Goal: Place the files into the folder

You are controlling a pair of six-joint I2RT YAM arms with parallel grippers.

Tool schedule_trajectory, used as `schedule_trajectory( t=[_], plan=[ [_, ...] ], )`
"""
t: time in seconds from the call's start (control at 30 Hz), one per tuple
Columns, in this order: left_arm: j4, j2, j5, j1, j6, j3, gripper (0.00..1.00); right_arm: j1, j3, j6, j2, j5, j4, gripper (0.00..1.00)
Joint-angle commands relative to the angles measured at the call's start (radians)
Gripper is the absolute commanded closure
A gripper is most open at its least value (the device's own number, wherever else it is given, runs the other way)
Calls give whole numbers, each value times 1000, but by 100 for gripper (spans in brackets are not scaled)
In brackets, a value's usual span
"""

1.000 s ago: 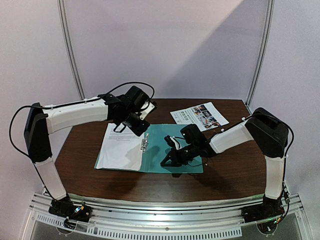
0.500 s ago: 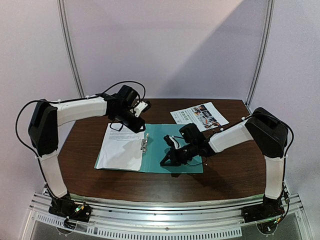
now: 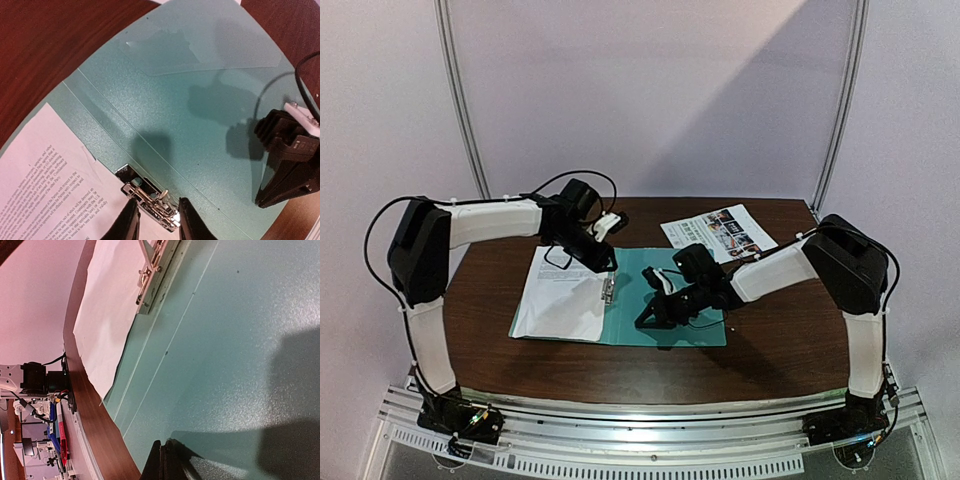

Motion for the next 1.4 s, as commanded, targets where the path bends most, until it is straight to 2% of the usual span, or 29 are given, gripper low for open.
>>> schedule_trajectory(
  t=[0.0,0.33,1.0,1.37],
  plan=[
    [18,31,14,15,6,25,74,9,21,0,47,13,-26,100],
    [29,53,15,18,-4,39,82,9,20,0,63,10,-25,100],
    [40,64,68,24,-3,37,83,8,32,12,86,3,-6,100],
    [35,67,40,24,-9,36,93,9,33,14,94,0,-5,100]
  ],
)
